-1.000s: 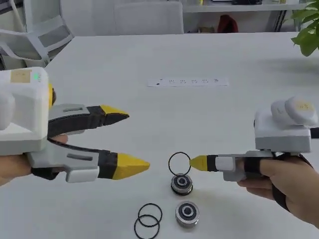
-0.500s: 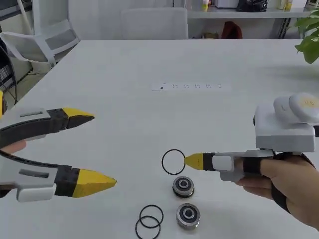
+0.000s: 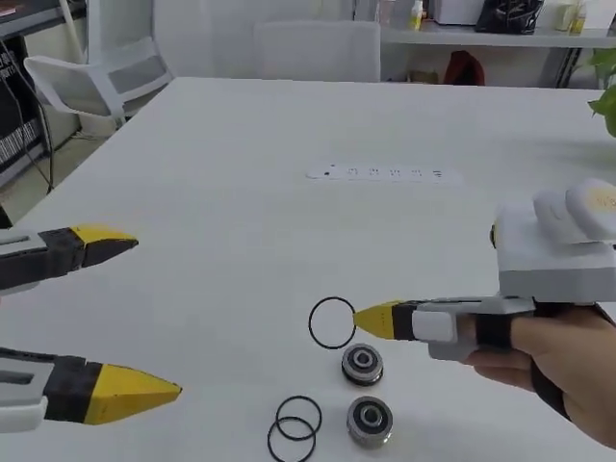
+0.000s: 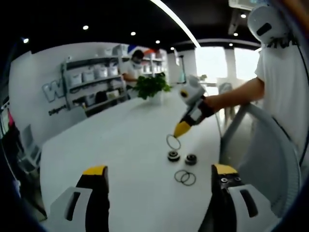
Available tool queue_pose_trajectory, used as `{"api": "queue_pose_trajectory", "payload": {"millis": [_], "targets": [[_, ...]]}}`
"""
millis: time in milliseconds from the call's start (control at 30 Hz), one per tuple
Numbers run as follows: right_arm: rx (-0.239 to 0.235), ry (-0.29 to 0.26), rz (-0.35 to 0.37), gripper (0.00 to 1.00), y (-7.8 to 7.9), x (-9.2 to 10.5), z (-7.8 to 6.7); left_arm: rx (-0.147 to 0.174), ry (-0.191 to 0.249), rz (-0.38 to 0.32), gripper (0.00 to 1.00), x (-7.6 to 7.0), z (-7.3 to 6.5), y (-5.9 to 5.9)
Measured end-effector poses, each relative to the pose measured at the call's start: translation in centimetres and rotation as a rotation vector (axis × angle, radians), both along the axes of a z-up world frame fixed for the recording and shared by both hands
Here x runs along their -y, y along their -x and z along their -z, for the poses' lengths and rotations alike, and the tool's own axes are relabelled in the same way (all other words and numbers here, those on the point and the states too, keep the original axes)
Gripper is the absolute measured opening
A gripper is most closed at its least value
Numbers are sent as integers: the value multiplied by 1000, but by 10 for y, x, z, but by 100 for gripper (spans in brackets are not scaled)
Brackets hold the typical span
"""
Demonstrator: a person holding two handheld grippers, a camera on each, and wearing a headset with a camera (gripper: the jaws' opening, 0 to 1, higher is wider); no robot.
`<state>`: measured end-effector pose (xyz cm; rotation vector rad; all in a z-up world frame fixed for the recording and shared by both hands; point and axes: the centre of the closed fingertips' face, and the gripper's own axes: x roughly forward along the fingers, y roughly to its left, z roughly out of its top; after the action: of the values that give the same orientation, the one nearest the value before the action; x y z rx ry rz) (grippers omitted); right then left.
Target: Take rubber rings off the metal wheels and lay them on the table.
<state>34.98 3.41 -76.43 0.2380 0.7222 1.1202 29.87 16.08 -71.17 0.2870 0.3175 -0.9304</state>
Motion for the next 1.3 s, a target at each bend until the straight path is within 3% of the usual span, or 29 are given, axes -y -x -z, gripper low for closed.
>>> {"api": "queue_pose_trajectory", "payload": {"millis": [233,467,633,800,1000,1300], "targets": [[52,99,-108,0,11,-6,7,-22,1,-23,92,-11,10,6],[158,243,-285,0,31,-13,12,-40,4,-43,91,-19,20,11],[228,330,-378,0,36,-19,14,-49,-6,-48,91,-22,26,15],[242,363,-432,0,40,-27,17,-58,-1,-54,91,-24,30,19],[261,428,-480,0,43,-33,33,-62,-9,-61,91,-29,32,21],[226,453,-488,0,43,-42,54,-71,-3,-70,90,-30,37,24]]}}
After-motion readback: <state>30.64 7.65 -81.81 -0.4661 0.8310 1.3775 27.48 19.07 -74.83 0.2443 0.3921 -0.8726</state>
